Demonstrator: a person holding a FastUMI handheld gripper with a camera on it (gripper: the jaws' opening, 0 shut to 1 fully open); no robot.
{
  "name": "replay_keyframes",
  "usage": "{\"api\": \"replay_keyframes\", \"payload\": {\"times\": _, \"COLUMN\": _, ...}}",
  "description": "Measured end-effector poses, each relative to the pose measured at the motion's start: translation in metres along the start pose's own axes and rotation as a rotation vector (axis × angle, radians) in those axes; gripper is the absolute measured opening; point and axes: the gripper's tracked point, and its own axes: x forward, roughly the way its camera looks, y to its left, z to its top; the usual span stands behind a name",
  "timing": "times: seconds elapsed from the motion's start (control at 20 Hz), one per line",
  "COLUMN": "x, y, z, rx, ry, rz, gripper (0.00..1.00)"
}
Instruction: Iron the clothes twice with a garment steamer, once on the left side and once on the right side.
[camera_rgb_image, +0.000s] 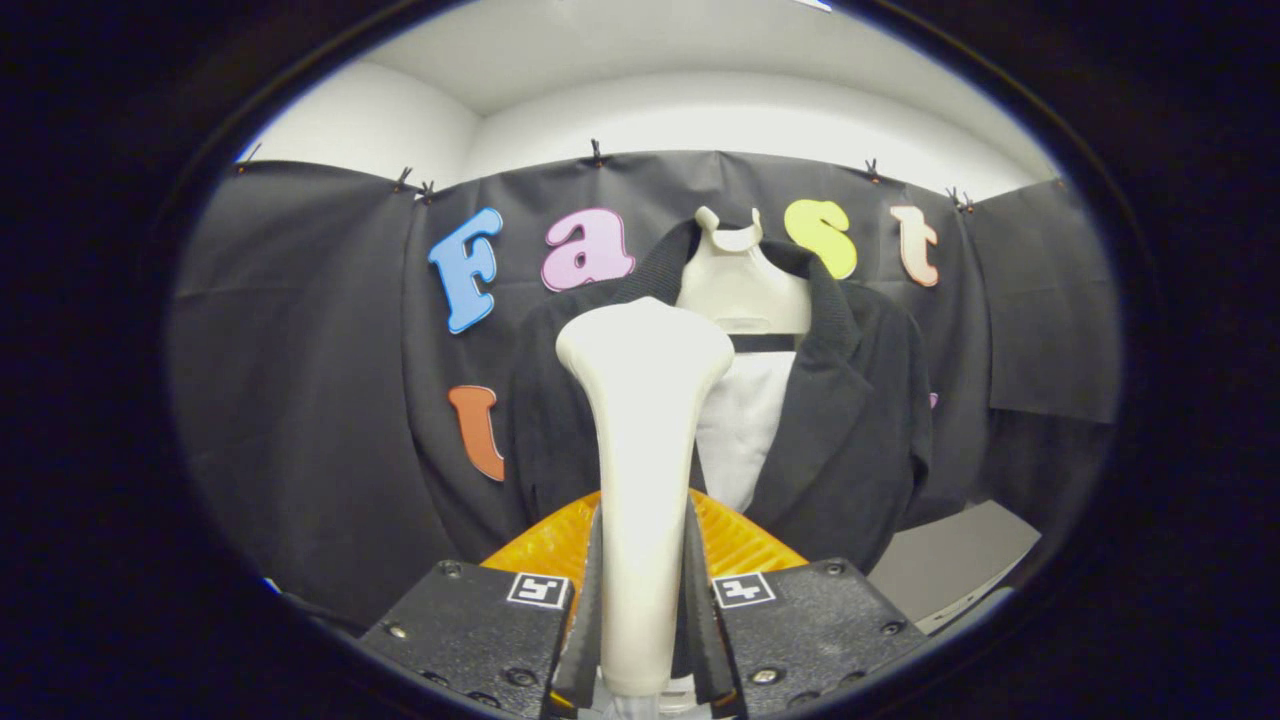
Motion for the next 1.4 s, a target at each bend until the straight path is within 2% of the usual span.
{"api": "replay_keyframes", "payload": {"times": 0.55, "x": 0.018, "y": 0.021, "z": -0.031, "rx": -0.062, "ry": 0.04, "rz": -0.025, "gripper": 0.39}}
{"api": "replay_keyframes", "payload": {"times": 0.95, "x": 0.014, "y": 0.022, "z": -0.091, "rx": -0.071, "ry": 0.125, "rz": -0.012, "gripper": 0.39}}
{"api": "replay_keyframes", "payload": {"times": 1.4, "x": 0.004, "y": 0.009, "z": -0.151, "rx": -0.065, "ry": 0.209, "rz": -0.032, "gripper": 0.39}}
